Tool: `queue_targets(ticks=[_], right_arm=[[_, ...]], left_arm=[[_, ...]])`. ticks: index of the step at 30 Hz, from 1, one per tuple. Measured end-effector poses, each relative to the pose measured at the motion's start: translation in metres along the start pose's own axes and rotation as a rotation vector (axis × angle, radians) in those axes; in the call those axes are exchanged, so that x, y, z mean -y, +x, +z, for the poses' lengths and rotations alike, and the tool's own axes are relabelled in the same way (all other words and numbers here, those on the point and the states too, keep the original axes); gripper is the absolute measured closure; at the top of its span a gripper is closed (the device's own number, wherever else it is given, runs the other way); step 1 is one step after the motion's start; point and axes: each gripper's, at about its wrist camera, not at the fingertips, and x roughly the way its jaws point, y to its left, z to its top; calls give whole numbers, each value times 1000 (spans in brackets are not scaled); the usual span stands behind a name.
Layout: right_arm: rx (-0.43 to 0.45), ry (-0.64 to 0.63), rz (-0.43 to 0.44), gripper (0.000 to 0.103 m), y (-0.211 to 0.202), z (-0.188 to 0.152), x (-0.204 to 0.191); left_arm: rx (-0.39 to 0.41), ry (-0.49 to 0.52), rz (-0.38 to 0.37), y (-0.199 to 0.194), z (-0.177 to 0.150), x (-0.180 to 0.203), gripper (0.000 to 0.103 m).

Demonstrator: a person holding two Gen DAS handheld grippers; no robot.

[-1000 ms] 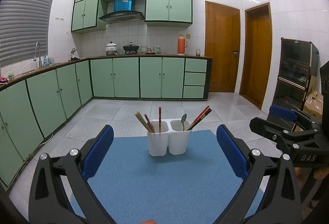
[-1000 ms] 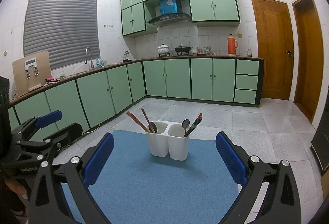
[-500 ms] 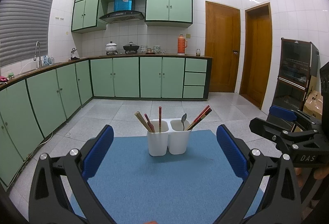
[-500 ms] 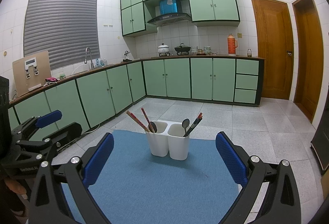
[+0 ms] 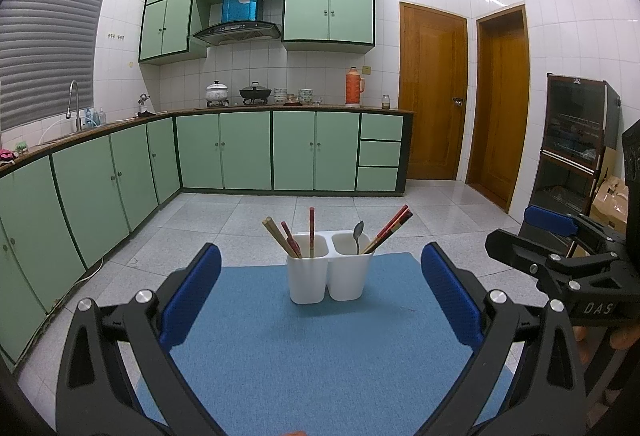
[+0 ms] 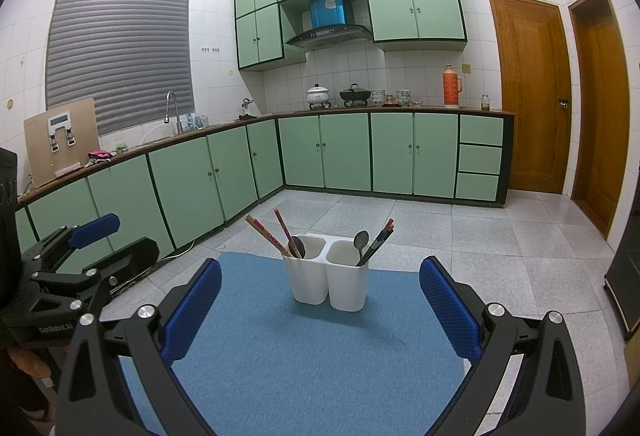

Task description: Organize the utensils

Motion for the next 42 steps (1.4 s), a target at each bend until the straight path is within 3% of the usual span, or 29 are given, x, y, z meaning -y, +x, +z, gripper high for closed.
queue_targets(ticks=[42], right_arm=[[-16, -2, -8, 6, 4, -16, -2]], left_arm=[[-15, -4, -7, 5, -15, -10, 6]])
